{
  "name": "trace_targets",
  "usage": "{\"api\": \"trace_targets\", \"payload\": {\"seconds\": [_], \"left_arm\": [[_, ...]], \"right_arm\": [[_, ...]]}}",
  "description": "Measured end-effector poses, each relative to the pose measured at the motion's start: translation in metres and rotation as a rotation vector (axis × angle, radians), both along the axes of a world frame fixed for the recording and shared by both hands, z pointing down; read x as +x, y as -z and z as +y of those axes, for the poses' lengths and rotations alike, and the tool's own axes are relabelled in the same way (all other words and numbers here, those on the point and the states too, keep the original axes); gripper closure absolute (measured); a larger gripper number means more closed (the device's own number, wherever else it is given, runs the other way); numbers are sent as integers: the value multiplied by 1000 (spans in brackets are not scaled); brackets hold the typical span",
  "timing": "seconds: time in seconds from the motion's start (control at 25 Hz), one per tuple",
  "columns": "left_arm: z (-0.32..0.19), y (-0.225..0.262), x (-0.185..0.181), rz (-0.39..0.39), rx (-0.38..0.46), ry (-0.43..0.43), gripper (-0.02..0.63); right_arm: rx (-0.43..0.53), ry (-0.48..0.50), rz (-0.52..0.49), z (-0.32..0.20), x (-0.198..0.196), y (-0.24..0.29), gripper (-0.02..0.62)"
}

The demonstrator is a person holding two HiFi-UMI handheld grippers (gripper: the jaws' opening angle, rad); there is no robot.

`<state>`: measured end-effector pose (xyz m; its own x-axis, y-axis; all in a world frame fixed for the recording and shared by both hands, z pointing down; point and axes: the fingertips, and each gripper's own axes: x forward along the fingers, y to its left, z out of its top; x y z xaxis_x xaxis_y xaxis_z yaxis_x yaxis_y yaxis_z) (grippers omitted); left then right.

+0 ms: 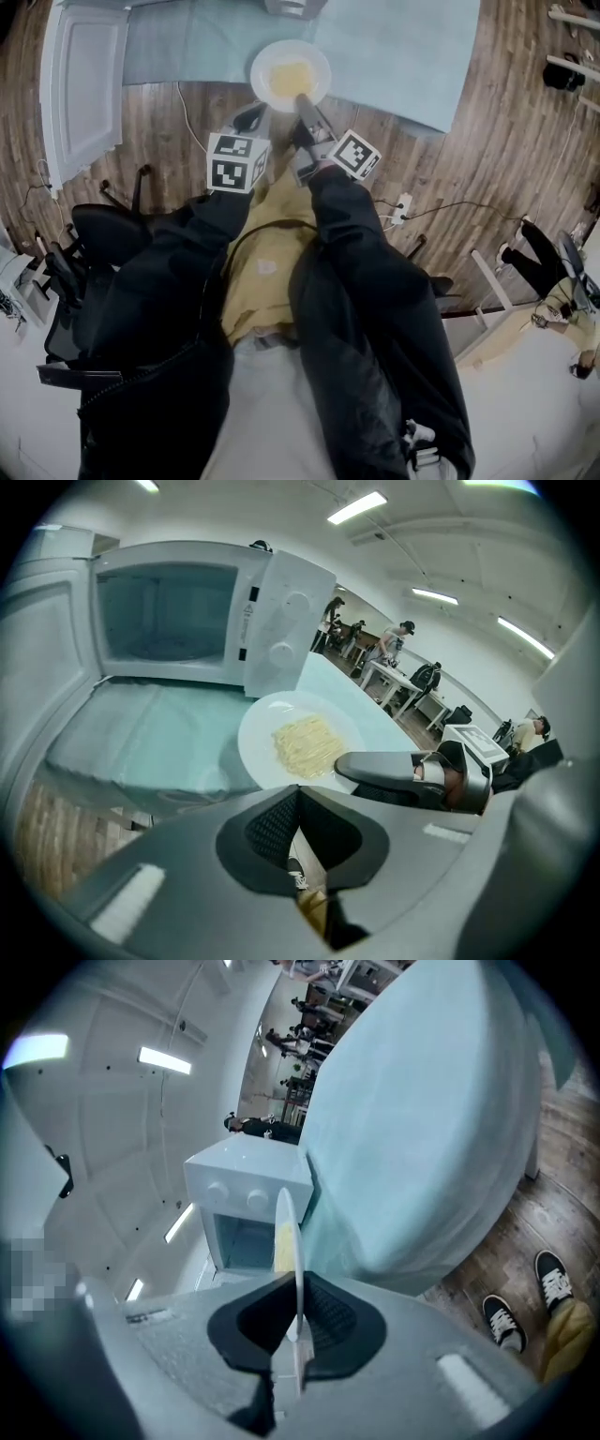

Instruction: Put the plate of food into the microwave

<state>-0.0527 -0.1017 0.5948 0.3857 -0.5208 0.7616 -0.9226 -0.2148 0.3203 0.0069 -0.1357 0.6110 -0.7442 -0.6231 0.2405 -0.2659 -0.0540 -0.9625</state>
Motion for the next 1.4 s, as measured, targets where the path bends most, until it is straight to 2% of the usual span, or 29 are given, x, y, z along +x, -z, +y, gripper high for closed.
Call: {"api": "trace_targets", "payload": {"seconds": [0.32,0.52,0.72,0.88,1.16,1.4], "left_arm": [[8,0,-66,-3,7,173,611],[6,2,-99,5,14,249,611],[11,3,-133,4,11,312,611],[11,1,-157,8,12,353,611],[3,-1,-188,17,7,398,611],[-11,-2,-208,8,9,409,611]], "right_arm": [[8,178,-34,-3,-80,8,583],[-28,230,-16,-8,-116,5,583],[63,304,-14,-25,-154,15,583],[10,300,-4,-32,-172,10,581],[-12,287,12,-57,-201,9,581],[-15,238,5,-95,-218,13,581]]}}
